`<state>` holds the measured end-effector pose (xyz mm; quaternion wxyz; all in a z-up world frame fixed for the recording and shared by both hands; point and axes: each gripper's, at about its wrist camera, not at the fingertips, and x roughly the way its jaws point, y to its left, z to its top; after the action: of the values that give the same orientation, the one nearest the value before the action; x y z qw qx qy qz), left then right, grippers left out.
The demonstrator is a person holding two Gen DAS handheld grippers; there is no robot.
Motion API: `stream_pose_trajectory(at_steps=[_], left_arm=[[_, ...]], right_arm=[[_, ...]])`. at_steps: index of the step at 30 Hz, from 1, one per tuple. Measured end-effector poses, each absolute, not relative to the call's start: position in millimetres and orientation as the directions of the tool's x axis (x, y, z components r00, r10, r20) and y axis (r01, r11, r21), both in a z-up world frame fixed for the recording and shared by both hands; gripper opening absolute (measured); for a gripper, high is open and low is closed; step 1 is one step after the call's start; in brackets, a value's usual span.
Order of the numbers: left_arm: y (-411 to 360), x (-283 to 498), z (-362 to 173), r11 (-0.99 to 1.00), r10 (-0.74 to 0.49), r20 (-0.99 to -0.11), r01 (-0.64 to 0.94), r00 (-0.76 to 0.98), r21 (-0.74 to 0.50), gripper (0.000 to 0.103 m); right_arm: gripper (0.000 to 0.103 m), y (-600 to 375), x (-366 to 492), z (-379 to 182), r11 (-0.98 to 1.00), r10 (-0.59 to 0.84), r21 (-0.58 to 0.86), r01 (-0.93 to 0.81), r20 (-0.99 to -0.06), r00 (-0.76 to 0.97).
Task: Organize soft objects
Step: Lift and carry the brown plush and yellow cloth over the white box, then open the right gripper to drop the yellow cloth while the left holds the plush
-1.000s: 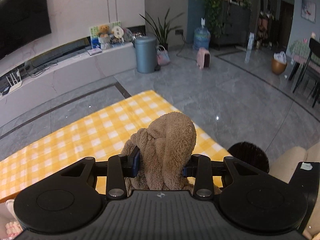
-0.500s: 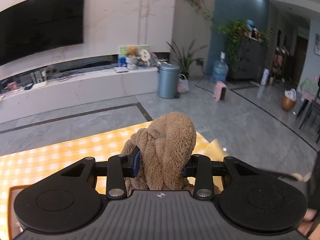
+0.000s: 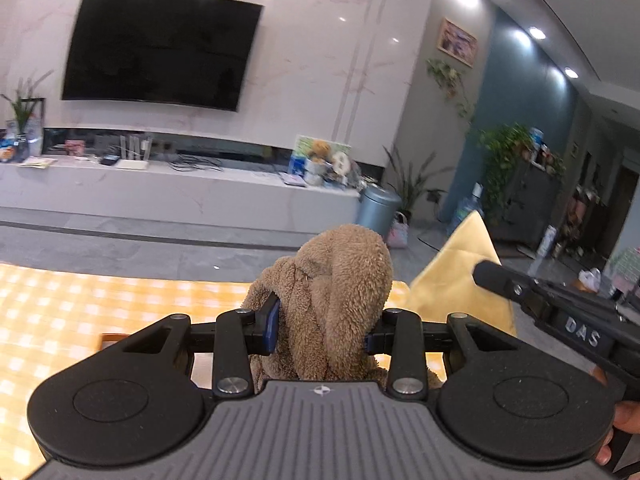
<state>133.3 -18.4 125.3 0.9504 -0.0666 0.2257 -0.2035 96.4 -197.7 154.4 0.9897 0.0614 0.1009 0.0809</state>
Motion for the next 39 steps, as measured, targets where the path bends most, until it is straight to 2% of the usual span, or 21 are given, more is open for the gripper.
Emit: stream_pose_trajectory(at_steps=[5, 8, 11, 15, 21, 26, 31, 36, 39], left_arm=[[14, 129, 115, 0.94, -0.332, -0.374, 0.272, 0.866, -0.207, 0.042], [28, 129, 101, 0.963, -0.232, -0.366, 0.16, 0.901, -0.218, 0.042], [45, 134, 83, 0.962, -0.191, -0.372, 0.099, 0.908, -0.253, 0.042], [75, 146, 57, 0.934, -0.206, -0.396, 0.058, 0.895, -0.354, 0.042], [120, 149, 35, 0.914, -0.252, -0.419, 0.072, 0.873, -0.399, 0.043], [137, 148, 21, 0.902, -0.274, -0.439, 0.07, 0.856, -0.426, 0.043], [132, 143, 16, 0.914, -0.264, -0.471, 0.062, 0.842, -0.401, 0.042], [131, 141, 13, 0.909, -0.275, -0.468, 0.069, 0.84, -0.41, 0.042], [131, 142, 11, 0.914, -0.265, -0.48, 0.059, 0.837, -0.401, 0.042]], right_arm=[[0.001, -141, 126, 147, 0.972, 0.234, 0.059, -0.226, -0.259, 0.937], [0.001, -108, 155, 129, 0.971, 0.222, -0.009, -0.239, -0.345, 0.912], [0.001, -85, 180, 106, 0.958, 0.237, -0.044, -0.283, -0.433, 0.87], [0.001, -64, 198, 74, 0.924, 0.3, -0.037, -0.38, -0.543, 0.784], [0.001, -50, 169, 52, 0.815, 0.459, 0.072, -0.574, -0.686, 0.565], [0.001, -41, 167, 55, 0.748, 0.498, 0.141, -0.649, -0.765, 0.408], [0.001, -17, 191, 24, 0.707, 0.501, 0.241, -0.665, -0.834, 0.231], [0.001, 10, 219, -29, 0.711, 0.435, 0.258, -0.654, -0.892, 0.122], [0.001, 26, 224, -49, 0.722, 0.348, 0.174, -0.669, -0.928, 0.135]])
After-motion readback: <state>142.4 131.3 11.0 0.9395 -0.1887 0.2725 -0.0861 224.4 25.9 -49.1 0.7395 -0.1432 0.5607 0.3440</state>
